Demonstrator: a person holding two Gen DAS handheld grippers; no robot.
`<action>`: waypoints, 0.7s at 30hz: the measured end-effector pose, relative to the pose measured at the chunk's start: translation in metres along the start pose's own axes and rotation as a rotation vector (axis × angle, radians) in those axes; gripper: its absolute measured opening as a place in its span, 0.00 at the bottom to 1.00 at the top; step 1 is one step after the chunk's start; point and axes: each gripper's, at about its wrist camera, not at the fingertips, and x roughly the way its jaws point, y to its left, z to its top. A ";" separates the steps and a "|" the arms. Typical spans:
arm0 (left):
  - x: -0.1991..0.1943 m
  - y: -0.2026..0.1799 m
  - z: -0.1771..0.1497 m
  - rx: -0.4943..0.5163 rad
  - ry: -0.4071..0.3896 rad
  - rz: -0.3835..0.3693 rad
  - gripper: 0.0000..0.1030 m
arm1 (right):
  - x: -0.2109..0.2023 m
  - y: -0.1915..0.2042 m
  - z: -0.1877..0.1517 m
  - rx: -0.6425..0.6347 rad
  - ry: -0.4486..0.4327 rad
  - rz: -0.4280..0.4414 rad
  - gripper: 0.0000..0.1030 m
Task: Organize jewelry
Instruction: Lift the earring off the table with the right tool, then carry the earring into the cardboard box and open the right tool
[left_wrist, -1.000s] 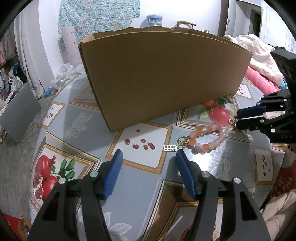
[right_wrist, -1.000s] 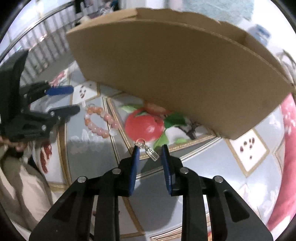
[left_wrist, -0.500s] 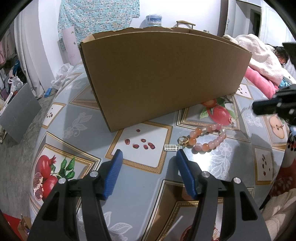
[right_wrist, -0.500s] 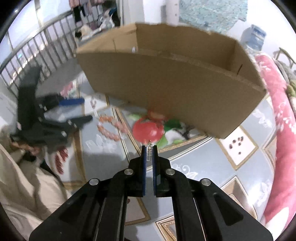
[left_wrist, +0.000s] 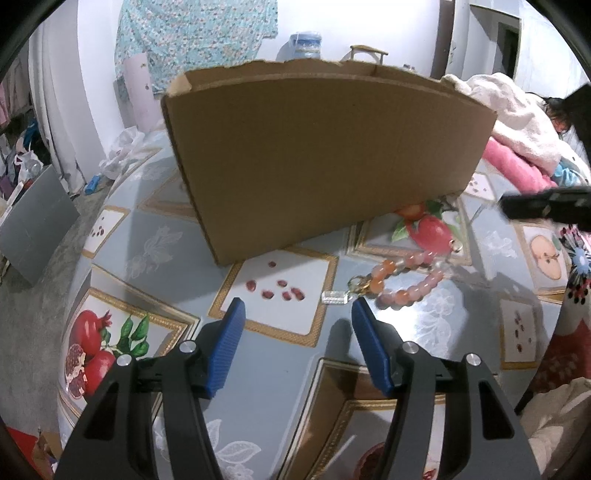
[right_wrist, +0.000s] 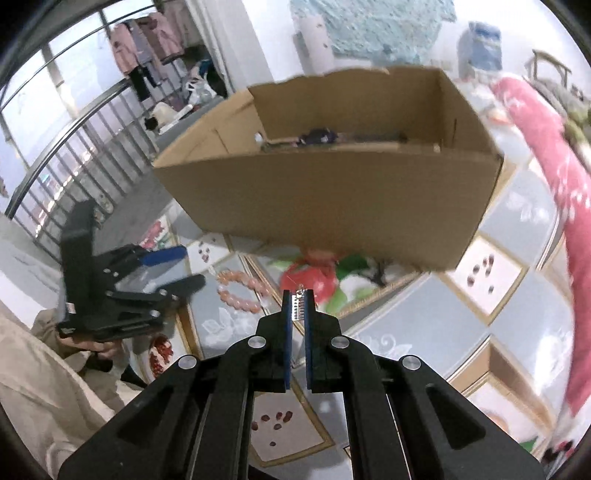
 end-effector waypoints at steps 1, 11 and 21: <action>-0.002 -0.002 0.001 0.007 -0.008 -0.006 0.57 | 0.000 -0.002 -0.002 0.012 0.001 0.007 0.03; 0.012 -0.017 0.011 0.066 0.040 0.014 0.41 | 0.005 -0.008 -0.009 0.049 0.001 0.050 0.04; 0.021 -0.016 0.022 0.048 0.110 0.000 0.33 | 0.007 -0.019 -0.011 0.069 0.004 0.068 0.04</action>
